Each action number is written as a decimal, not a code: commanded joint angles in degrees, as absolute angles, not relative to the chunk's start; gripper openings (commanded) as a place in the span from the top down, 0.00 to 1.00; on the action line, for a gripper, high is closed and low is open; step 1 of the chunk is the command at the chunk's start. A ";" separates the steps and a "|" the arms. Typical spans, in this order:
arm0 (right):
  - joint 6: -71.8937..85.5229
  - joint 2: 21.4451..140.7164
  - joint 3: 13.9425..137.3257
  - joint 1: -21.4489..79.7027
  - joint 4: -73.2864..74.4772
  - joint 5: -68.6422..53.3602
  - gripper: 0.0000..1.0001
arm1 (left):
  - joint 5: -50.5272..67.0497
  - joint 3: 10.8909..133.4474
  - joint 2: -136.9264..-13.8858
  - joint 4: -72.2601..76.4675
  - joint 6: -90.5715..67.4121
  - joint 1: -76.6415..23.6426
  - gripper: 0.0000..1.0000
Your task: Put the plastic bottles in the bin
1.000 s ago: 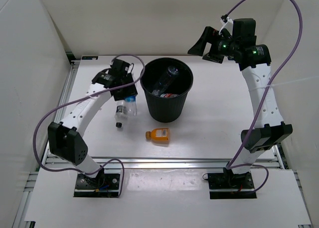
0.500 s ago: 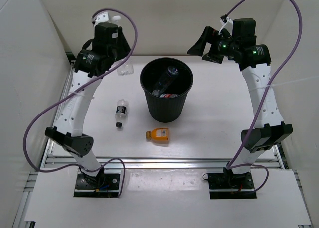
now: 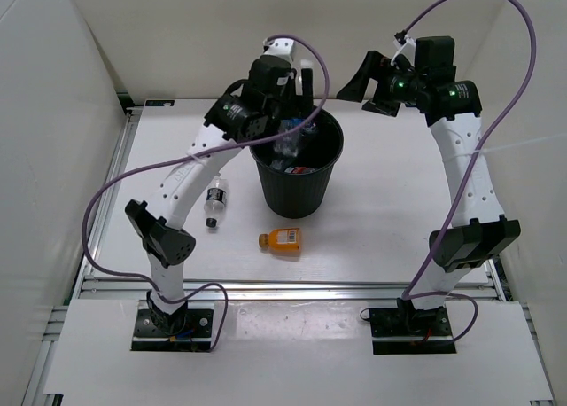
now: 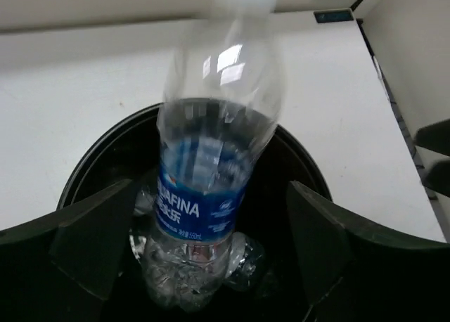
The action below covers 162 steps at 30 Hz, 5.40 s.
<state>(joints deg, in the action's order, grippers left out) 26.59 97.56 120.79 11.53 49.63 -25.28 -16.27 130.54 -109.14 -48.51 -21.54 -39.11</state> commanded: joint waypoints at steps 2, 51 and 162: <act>26.45 95.19 120.50 10.90 48.87 -25.66 0.00 | -27.21 127.02 -101.35 -45.53 -17.93 -40.87 0.00; 26.98 92.46 118.92 10.37 49.39 -27.42 0.00 | -2.10 65.55 -91.96 -33.55 -39.10 -10.81 0.44; 12.74 105.83 94.91 64.86 60.64 3.78 0.97 | -16.87 46.93 -45.09 -55.55 -45.62 -2.90 0.00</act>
<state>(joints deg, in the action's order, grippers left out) 13.28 110.48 90.11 64.25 57.12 2.39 -16.47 47.20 -45.87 -57.71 -44.99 -3.16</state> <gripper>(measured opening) 0.515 0.998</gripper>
